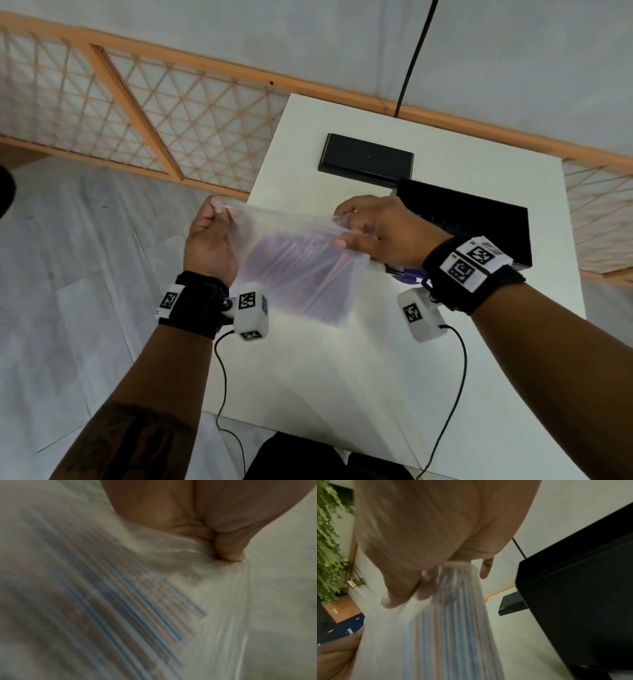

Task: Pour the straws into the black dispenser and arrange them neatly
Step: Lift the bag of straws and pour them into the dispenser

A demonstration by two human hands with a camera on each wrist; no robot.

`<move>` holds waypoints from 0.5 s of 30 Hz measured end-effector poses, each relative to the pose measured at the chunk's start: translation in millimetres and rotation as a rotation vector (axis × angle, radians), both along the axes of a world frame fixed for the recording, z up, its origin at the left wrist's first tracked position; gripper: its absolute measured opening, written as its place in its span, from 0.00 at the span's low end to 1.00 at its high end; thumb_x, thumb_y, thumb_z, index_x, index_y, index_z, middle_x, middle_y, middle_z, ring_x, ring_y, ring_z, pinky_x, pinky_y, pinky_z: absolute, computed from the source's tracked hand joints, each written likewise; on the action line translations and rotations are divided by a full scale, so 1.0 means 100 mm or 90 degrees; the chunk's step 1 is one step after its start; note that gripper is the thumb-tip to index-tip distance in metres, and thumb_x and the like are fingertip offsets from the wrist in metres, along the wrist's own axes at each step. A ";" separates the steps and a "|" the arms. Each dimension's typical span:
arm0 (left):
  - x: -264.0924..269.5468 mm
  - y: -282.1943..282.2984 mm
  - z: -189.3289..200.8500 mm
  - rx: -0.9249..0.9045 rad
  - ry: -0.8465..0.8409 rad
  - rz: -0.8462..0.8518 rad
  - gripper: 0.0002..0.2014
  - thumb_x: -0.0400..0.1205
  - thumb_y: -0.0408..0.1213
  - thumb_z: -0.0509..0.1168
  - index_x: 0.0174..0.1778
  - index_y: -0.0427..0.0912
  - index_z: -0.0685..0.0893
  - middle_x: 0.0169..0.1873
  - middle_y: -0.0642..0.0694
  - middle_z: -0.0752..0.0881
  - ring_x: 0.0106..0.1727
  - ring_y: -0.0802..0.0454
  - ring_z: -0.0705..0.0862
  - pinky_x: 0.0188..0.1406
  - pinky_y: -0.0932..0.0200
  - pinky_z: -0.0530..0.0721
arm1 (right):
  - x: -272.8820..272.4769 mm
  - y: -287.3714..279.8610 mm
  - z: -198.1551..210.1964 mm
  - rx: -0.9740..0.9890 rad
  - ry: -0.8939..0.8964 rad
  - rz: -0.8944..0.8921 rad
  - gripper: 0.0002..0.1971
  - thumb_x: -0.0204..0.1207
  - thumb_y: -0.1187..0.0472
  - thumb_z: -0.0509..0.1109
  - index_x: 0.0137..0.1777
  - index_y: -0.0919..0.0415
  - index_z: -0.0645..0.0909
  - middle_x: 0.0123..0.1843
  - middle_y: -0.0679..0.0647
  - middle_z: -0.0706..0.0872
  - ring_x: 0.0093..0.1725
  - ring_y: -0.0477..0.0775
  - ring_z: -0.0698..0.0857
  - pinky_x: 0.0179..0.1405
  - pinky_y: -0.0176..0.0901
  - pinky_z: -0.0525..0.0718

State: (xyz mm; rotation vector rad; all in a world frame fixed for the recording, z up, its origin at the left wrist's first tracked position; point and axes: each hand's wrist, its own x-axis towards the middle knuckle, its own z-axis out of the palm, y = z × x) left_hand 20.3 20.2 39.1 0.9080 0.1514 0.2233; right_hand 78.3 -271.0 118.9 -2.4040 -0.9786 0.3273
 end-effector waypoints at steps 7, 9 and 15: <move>-0.15 -0.13 -0.14 -0.139 0.025 -0.056 0.07 0.78 0.34 0.71 0.49 0.39 0.82 0.43 0.44 0.88 0.48 0.49 0.86 0.55 0.53 0.84 | -0.28 -0.30 0.14 0.012 0.155 -0.092 0.14 0.74 0.44 0.78 0.38 0.51 0.81 0.69 0.39 0.78 0.63 0.41 0.82 0.62 0.41 0.82; -0.20 -0.18 -0.14 -0.163 0.071 -0.077 0.16 0.73 0.34 0.76 0.51 0.37 0.78 0.45 0.42 0.88 0.48 0.47 0.88 0.55 0.52 0.87 | -0.40 -0.31 0.10 0.029 0.170 -0.102 0.12 0.72 0.51 0.82 0.45 0.55 0.83 0.68 0.41 0.78 0.65 0.44 0.82 0.59 0.36 0.84; -0.37 -0.42 0.10 -0.214 0.107 -0.087 0.21 0.89 0.44 0.51 0.51 0.41 0.88 0.55 0.45 0.90 0.60 0.45 0.88 0.59 0.41 0.87 | -0.67 -0.40 0.01 0.160 0.086 -0.166 0.14 0.70 0.61 0.85 0.40 0.55 0.79 0.54 0.40 0.84 0.56 0.45 0.85 0.50 0.43 0.85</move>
